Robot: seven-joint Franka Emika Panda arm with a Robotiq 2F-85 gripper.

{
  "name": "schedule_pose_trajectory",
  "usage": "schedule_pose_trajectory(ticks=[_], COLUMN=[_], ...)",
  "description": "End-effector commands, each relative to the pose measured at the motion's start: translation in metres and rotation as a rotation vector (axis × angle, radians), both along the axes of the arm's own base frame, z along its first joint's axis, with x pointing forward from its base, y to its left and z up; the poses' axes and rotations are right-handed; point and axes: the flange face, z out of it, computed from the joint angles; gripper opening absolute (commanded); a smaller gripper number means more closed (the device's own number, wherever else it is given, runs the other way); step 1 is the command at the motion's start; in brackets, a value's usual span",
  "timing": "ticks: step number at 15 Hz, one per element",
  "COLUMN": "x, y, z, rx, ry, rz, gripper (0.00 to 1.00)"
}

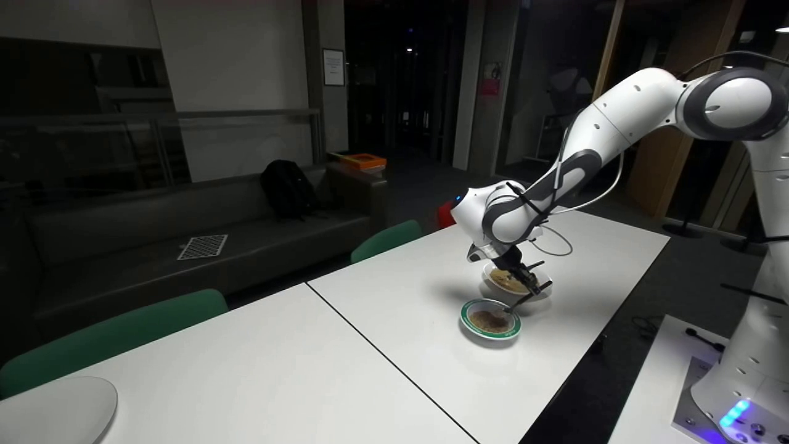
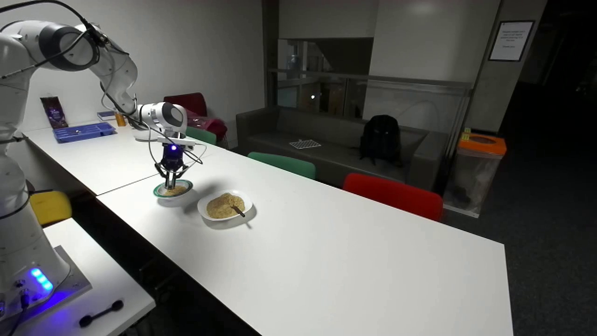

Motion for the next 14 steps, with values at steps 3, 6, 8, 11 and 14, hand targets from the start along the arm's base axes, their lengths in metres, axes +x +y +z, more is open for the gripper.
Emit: schedule_pose_trajectory(ticks=[3,6,8,11,14], x=[0.009,0.012,0.015,0.019,0.022], y=[0.003,0.005,0.008,0.014,0.020], z=[-0.002,-0.004,-0.006,-0.006,-0.006], rx=[-0.058,-0.077,-0.090,-0.105,-0.128], ry=[0.053,0.069,0.075,0.081,0.087], rz=[-0.062,-0.077,-0.084,-0.091,-0.098], gripper=[0.03,0.03,0.03,0.03,0.03])
